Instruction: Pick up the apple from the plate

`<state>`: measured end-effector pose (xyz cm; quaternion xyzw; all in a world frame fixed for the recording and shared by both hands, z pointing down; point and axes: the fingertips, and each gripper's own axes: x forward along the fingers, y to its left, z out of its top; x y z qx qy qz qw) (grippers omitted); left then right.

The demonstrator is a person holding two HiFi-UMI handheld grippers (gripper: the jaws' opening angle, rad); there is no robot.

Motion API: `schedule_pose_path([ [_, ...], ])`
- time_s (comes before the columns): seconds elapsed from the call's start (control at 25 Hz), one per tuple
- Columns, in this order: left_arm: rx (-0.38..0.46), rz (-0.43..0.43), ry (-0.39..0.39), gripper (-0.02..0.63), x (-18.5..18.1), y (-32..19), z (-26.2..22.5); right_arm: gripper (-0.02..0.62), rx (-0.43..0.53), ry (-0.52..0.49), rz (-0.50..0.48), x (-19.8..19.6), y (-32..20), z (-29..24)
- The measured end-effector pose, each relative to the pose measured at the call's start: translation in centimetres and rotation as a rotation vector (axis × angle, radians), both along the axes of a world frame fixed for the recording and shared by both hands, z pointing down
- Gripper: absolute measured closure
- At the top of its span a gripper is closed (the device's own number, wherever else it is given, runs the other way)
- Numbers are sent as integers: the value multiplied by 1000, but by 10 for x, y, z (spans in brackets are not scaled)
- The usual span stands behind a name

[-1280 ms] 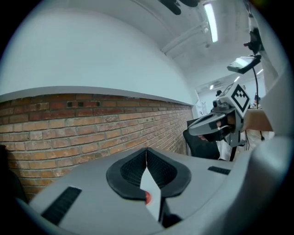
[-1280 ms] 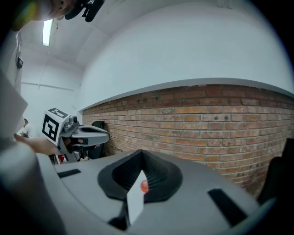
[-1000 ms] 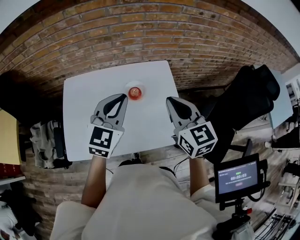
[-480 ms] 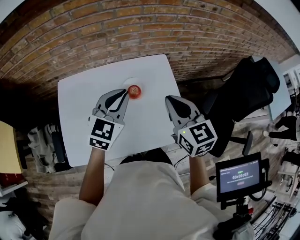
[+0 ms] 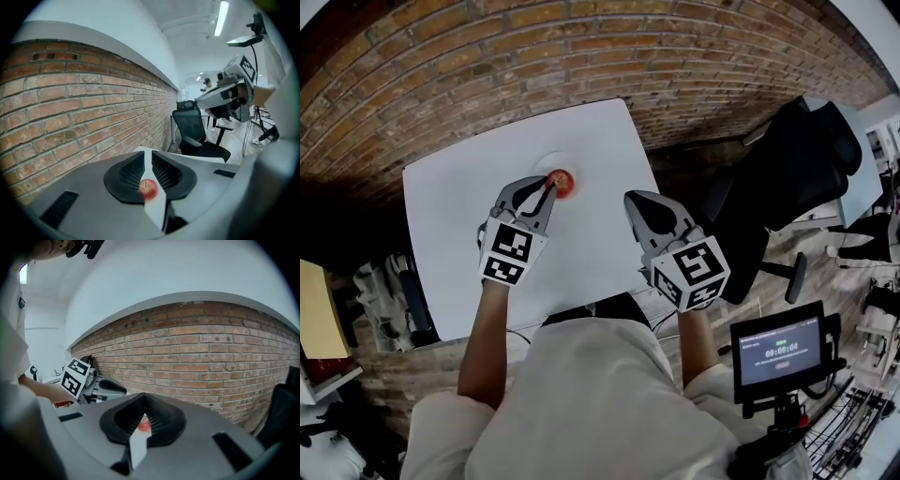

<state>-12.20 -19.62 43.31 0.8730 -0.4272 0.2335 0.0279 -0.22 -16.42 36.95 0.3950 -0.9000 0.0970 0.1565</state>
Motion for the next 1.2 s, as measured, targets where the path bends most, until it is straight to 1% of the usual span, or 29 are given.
schedule_pose_path([
  [0.08,-42,11,-13,566,3,-8,14,594,-15,6,-3,2,-7,5],
  [0.16,-88,25,-31,539,5,-15,30,594,-33,9,-8,3,-14,12],
  [0.28,-133,30,-55,525,8,-26,50,594,-66,14,-20,4,-23,26],
  [0.52,-268,66,-95,434,27,-60,105,594,-121,23,-41,21,-65,56],
  [0.72,-336,68,-119,401,20,-56,128,594,-143,26,-62,12,-63,60],
  [0.88,-403,86,-126,358,17,-53,148,594,-162,37,-73,6,-62,65],
  [1.2,-438,79,-118,327,14,-56,160,594,-192,42,-80,0,-59,72],
])
